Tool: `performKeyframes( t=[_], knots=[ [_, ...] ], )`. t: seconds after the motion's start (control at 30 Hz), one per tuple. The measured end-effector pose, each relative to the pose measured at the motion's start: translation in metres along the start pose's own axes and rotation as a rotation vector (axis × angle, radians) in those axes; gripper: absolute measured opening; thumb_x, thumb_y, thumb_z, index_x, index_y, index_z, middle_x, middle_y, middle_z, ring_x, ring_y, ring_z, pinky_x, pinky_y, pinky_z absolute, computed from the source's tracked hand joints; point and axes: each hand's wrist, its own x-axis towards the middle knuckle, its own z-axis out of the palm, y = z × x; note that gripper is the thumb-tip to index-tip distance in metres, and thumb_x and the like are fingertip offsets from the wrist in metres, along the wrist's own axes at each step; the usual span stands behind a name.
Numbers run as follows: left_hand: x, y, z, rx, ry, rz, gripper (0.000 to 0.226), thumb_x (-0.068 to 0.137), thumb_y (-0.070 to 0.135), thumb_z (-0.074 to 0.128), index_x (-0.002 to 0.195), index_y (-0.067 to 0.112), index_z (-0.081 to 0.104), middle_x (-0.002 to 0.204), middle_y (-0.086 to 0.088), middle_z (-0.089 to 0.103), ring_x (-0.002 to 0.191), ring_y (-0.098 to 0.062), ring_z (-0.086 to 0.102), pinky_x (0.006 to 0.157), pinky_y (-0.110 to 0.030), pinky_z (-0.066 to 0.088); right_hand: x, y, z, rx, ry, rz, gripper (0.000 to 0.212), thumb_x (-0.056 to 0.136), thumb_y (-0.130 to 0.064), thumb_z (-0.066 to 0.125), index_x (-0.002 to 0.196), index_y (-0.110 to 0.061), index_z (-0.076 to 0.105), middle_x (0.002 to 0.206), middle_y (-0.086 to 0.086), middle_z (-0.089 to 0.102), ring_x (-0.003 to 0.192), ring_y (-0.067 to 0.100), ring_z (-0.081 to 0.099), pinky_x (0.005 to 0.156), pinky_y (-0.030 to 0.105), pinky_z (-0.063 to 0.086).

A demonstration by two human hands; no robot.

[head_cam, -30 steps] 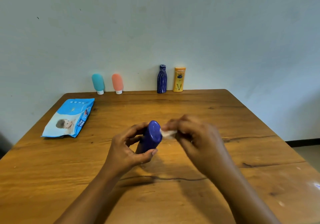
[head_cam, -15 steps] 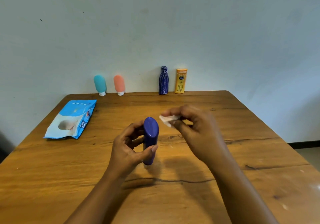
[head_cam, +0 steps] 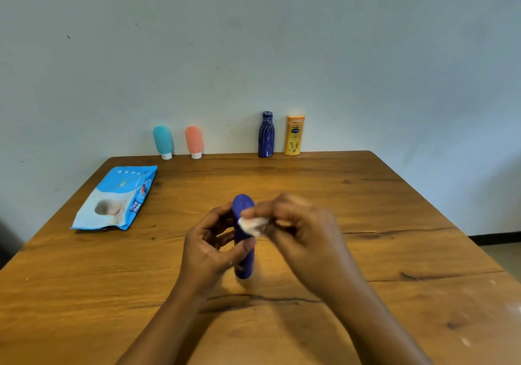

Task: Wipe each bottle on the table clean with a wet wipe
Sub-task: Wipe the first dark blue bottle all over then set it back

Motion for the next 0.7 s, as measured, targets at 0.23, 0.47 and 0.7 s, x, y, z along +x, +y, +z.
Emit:
performKeyframes(
  t=[0.23, 0.47, 0.7],
  knots=[
    [0.006, 0.013, -0.004, 0.233, -0.071, 0.069, 0.058, 0.059, 0.033, 0.077, 0.114, 0.031, 0.06, 0.108, 0.01, 0.067, 0.106, -0.011, 0.062, 0.086, -0.023, 0.052, 0.031, -0.008, 0.004, -0.385, -0.145, -0.053, 0.028, 0.085, -0.004, 0.059, 0.11, -0.015, 0.065, 0.111, 0.0, 0.06, 0.103, 0.013, 0.053, 0.084, 0.025, 0.048],
    [0.005, 0.011, -0.01, 0.227, -0.067, 0.092, 0.059, 0.057, 0.033, 0.079, 0.11, 0.048, 0.06, 0.111, 0.012, 0.067, 0.108, -0.012, 0.062, 0.086, -0.021, 0.051, 0.002, 0.001, -0.02, -0.198, -0.052, -0.007, 0.032, 0.082, 0.002, 0.063, 0.101, -0.023, 0.068, 0.1, -0.012, 0.063, 0.096, 0.002, 0.058, 0.082, 0.013, 0.047],
    [0.007, 0.012, -0.009, 0.269, -0.083, 0.104, 0.061, 0.059, 0.031, 0.078, 0.116, 0.032, 0.058, 0.114, 0.009, 0.065, 0.11, -0.013, 0.061, 0.089, -0.024, 0.051, 0.016, 0.002, 0.008, -0.324, -0.067, -0.068, 0.029, 0.085, -0.001, 0.059, 0.109, -0.015, 0.066, 0.109, 0.0, 0.061, 0.103, 0.012, 0.054, 0.082, 0.016, 0.045]
  ],
)
